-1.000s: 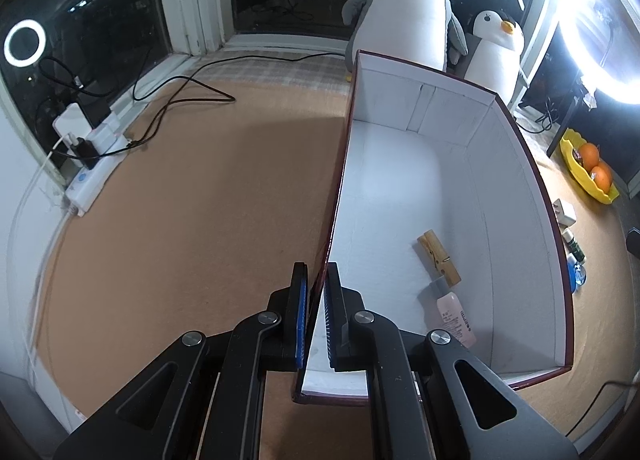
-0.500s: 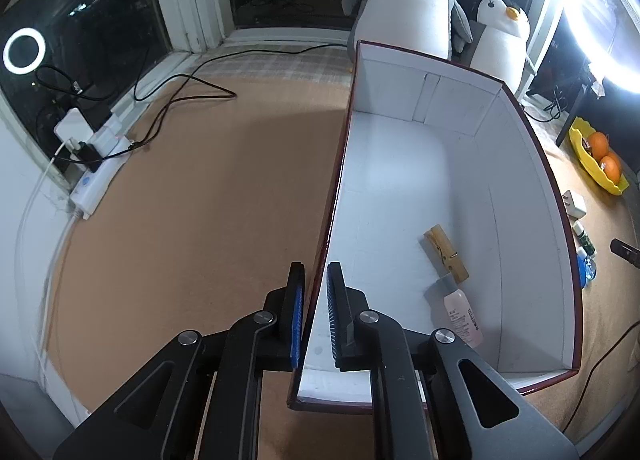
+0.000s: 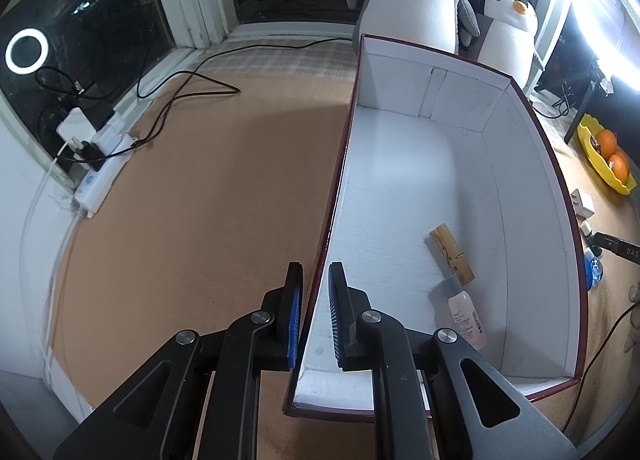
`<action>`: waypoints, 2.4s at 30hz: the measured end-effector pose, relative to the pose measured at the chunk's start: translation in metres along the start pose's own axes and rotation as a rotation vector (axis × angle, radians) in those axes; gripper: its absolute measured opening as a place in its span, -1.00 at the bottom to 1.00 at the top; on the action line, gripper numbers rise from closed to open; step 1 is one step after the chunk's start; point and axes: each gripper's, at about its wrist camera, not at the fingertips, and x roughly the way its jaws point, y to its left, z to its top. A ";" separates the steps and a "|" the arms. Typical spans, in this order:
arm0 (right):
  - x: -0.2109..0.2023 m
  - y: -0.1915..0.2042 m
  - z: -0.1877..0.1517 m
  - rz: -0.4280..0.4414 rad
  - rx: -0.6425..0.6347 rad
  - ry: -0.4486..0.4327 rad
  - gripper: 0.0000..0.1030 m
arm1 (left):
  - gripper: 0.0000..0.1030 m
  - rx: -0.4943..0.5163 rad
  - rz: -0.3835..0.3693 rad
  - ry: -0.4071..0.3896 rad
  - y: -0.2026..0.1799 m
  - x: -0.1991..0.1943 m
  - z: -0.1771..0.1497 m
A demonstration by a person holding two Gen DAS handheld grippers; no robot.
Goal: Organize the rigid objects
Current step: 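Grasp the green lip balm tube with the right gripper, then carry the lip balm over the box and release it with the right gripper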
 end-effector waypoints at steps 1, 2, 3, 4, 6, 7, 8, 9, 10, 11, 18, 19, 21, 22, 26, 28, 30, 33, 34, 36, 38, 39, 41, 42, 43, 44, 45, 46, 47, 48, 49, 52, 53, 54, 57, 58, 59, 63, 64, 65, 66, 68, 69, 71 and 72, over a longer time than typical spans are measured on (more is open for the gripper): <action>0.002 0.000 0.001 0.000 -0.005 0.003 -0.30 | -0.75 0.000 0.001 0.001 0.000 0.000 0.000; 0.004 0.000 0.002 -0.001 -0.010 0.007 -0.30 | -0.74 0.000 0.001 0.004 -0.001 0.001 0.000; 0.006 0.001 0.003 -0.002 -0.016 0.010 -0.31 | -0.73 0.000 0.002 0.005 -0.001 0.001 0.000; 0.007 0.002 0.003 -0.005 -0.022 0.013 -0.32 | -0.72 0.001 0.003 0.006 -0.002 0.001 0.000; 0.011 0.004 0.004 -0.007 -0.034 0.021 -0.38 | -0.70 0.000 0.004 0.006 -0.002 0.001 0.000; 0.013 0.004 0.005 -0.009 -0.038 0.026 -0.40 | -0.70 -0.002 0.003 0.007 -0.002 0.001 0.000; 0.015 0.005 0.005 -0.010 -0.041 0.031 -0.44 | -0.70 -0.002 0.003 0.007 -0.001 0.001 0.000; 0.016 0.005 0.005 -0.011 -0.044 0.036 -0.47 | -0.70 -0.002 0.003 0.007 -0.001 0.001 0.000; 0.018 0.006 0.006 -0.012 -0.045 0.038 -0.50 | -0.70 -0.003 0.003 0.007 -0.001 0.001 0.000; 0.019 0.006 0.007 -0.011 -0.046 0.041 -0.52 | -0.70 -0.003 0.002 0.007 -0.001 0.001 0.000; 0.019 0.003 0.004 -0.017 -0.023 0.040 -0.70 | -0.70 -0.007 -0.003 0.004 -0.002 0.001 -0.001; 0.018 0.003 0.003 -0.021 -0.019 0.036 -0.71 | -0.70 -0.007 -0.003 0.002 -0.002 0.001 -0.001; 0.013 0.002 0.002 -0.024 -0.006 0.023 -0.72 | -0.70 -0.007 -0.007 -0.001 -0.002 0.000 -0.002; 0.010 0.001 0.002 -0.025 -0.002 0.015 -0.72 | -0.70 -0.007 -0.007 -0.005 -0.002 -0.001 -0.002; -0.008 0.005 0.000 -0.027 -0.005 -0.020 -0.73 | -0.70 -0.012 -0.013 -0.013 0.000 -0.003 -0.003; -0.020 0.010 0.000 -0.023 -0.012 -0.043 -0.73 | -0.70 -0.015 -0.017 -0.017 0.001 -0.004 -0.002; -0.033 0.016 -0.001 -0.018 -0.021 -0.071 -0.73 | -0.70 -0.018 -0.020 -0.021 0.002 -0.005 -0.003; -0.054 0.032 -0.001 0.003 -0.038 -0.109 -0.73 | -0.70 -0.022 -0.026 -0.030 0.004 -0.008 -0.004; -0.058 0.036 -0.001 0.009 -0.044 -0.118 -0.73 | -0.70 -0.024 -0.027 -0.034 0.005 -0.009 -0.005; -0.070 0.049 -0.002 0.026 -0.063 -0.139 -0.73 | -0.70 -0.029 -0.030 -0.041 0.007 -0.010 -0.005; -0.081 0.062 -0.003 0.041 -0.083 -0.156 -0.73 | -0.74 -0.031 -0.034 -0.048 0.008 -0.012 -0.006; -0.086 0.070 -0.004 0.049 -0.096 -0.165 -0.73 | -0.77 -0.031 -0.037 -0.050 0.008 -0.013 -0.007; -0.094 0.083 -0.005 0.064 -0.116 -0.177 -0.73 | -0.78 -0.033 -0.041 -0.056 0.010 -0.014 -0.008; -0.099 0.090 -0.006 0.074 -0.128 -0.184 -0.73 | -0.79 -0.033 -0.044 -0.060 0.010 -0.015 -0.008; -0.103 0.096 -0.007 0.083 -0.138 -0.190 -0.73 | -0.80 -0.033 -0.049 -0.063 0.011 -0.015 -0.008; -0.107 0.101 -0.009 0.091 -0.147 -0.194 -0.73 | -0.80 -0.034 -0.052 -0.066 0.012 -0.015 -0.009; -0.111 0.108 -0.010 0.100 -0.158 -0.200 -0.73 | -0.80 -0.034 -0.054 -0.068 0.012 -0.016 -0.009; -0.115 0.114 -0.011 0.108 -0.168 -0.204 -0.73 | -0.80 -0.035 -0.057 -0.069 0.012 -0.016 -0.009; -0.117 0.117 -0.013 0.116 -0.177 -0.207 -0.73 | -0.80 -0.037 -0.060 -0.071 0.013 -0.016 -0.009; -0.120 0.124 -0.016 0.125 -0.188 -0.211 -0.73 | -0.81 -0.039 -0.063 -0.073 0.013 -0.016 -0.009; -0.123 0.130 -0.018 0.134 -0.196 -0.214 -0.73 | -0.81 -0.041 -0.067 -0.074 0.014 -0.016 -0.010; -0.129 0.147 -0.024 0.156 -0.225 -0.218 -0.73 | -0.82 -0.042 -0.073 -0.078 0.014 -0.016 -0.010; -0.130 0.155 -0.027 0.167 -0.237 -0.218 -0.73 | -0.82 -0.043 -0.077 -0.079 0.015 -0.016 -0.010; -0.131 0.160 -0.029 0.174 -0.245 -0.217 -0.73 | -0.82 -0.044 -0.079 -0.080 0.015 -0.017 -0.010; -0.132 0.180 -0.036 0.202 -0.268 -0.215 -0.73 | -0.82 -0.045 -0.087 -0.083 0.016 -0.017 -0.011; -0.132 0.185 -0.038 0.208 -0.273 -0.214 -0.73 | -0.82 -0.046 -0.088 -0.085 0.016 -0.016 -0.011; -0.132 0.191 -0.039 0.214 -0.279 -0.213 -0.73 | -0.82 -0.045 -0.090 -0.086 0.017 -0.016 -0.011; -0.129 0.217 -0.045 0.236 -0.319 -0.205 -0.73 | -0.84 -0.044 -0.101 -0.091 0.017 -0.016 -0.012; -0.128 0.224 -0.046 0.239 -0.329 -0.203 -0.73 | -0.84 -0.045 -0.103 -0.092 0.018 -0.016 -0.013; -0.127 0.229 -0.047 0.240 -0.336 -0.202 -0.73 | -0.85 -0.045 -0.105 -0.094 0.018 -0.016 -0.013; -0.125 0.234 -0.049 0.240 -0.346 -0.200 -0.73 | -0.86 -0.043 -0.109 -0.095 0.018 -0.016 -0.013; -0.121 0.244 -0.051 0.242 -0.357 -0.192 -0.73 | -0.88 -0.039 -0.111 -0.099 0.018 -0.016 -0.013; -0.118 0.248 -0.052 0.246 -0.360 -0.185 -0.73 | -0.88 -0.037 -0.111 -0.100 0.018 -0.016 -0.013; -0.113 0.255 -0.053 0.245 -0.366 -0.177 -0.73 | -0.88 -0.030 -0.110 -0.104 0.017 -0.016 -0.013; -0.111 0.258 -0.054 0.242 -0.369 -0.173 -0.73 | -0.88 -0.029 -0.111 -0.105 0.017 -0.016 -0.013</action>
